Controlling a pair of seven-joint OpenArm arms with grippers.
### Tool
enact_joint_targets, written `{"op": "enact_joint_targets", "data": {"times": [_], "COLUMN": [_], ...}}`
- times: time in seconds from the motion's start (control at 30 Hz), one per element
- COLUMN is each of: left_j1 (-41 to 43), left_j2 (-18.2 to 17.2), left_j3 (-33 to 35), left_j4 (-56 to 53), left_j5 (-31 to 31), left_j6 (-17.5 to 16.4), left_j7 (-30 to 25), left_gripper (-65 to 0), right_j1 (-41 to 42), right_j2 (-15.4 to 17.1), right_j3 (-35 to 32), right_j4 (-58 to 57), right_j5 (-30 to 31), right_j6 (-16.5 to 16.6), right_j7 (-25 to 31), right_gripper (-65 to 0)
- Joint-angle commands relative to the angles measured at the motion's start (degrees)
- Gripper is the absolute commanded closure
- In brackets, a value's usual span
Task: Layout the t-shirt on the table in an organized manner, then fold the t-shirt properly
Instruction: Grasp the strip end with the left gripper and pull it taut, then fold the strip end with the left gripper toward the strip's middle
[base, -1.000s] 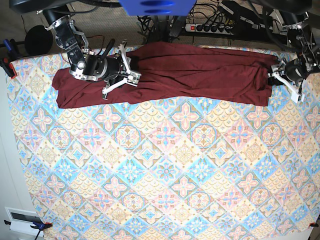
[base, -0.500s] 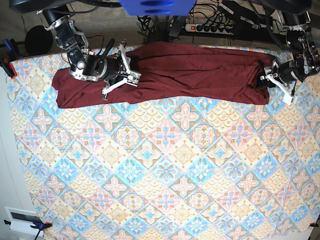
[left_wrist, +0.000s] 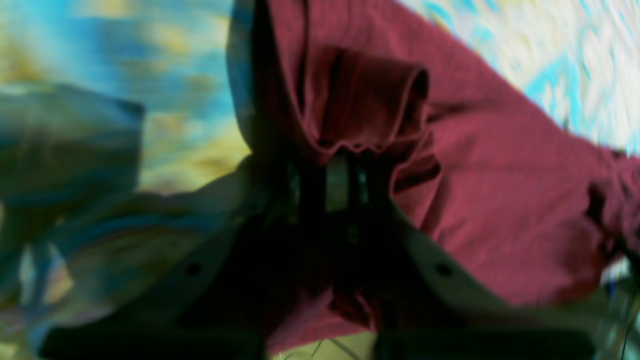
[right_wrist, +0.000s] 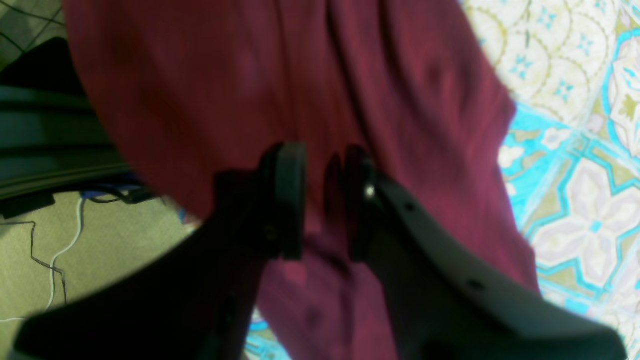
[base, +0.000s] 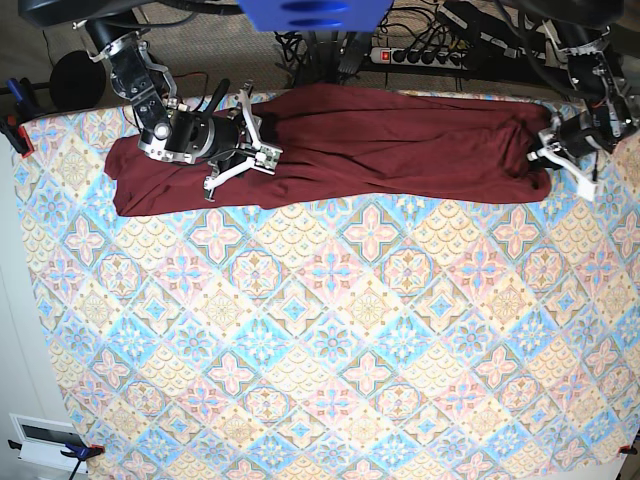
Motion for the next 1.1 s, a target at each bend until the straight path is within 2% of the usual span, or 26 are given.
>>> {"op": "enact_joint_targets", "data": {"times": [0.0,0.13,0.33,0.47,0.57,0.67,0.83,0.93,1.07], "left_j1": [-1.4,-2.0,-2.0,-1.7,-1.5,-1.5,-1.4,-1.4,-1.5], "left_j2": [-2.6,-6.0,-11.1,-12.6,-12.3,-7.9,0.4,4.9,7.9], "left_j3": [-1.4,-3.0,-3.2,-3.2,-3.1,-3.1,-2.8,-1.8,2.6], "left_j4": [0.6,0.6,0.6,1.4,6.9,15.7,27.6,30.1,30.4], "left_j5": [-0.7,-0.7,-0.7,-1.2,-1.6,-1.5,-1.1,-1.1,-1.0], "left_j6": [-0.1,-0.1,-0.1,-0.1,-0.1,-0.1,0.0,0.0,0.1], "left_j7": [-1.3,-1.4,-5.3,-4.9,-1.3,3.9,9.3,11.5,11.5], "left_gripper": [0.0,0.0,0.0,0.0,0.0,0.0,0.0,0.0,0.0], "right_j1": [0.5,0.5,0.5,0.4,0.5,0.5,0.5,0.5,0.5], "right_j2": [0.5,0.5,0.5,0.5,0.5,0.5,0.5,0.5,0.5], "right_j3": [0.3,0.4,2.2,5.5,7.0,8.6,9.5,9.5,9.6], "right_j4": [0.9,1.5,2.7,2.7,2.7,2.6,2.6,2.6,2.6], "right_j5": [0.7,0.7,0.7,0.7,0.7,0.8,0.8,0.8,0.9], "right_j6": [0.1,0.1,0.1,0.1,0.1,0.1,0.1,0.1,0.1], "right_j7": [0.9,0.9,0.9,0.9,0.9,0.9,0.9,0.9,0.9], "right_gripper": [-12.7,-12.7,-12.7,-12.7,-12.8,-12.8,-12.8,-12.8,-12.8]}}
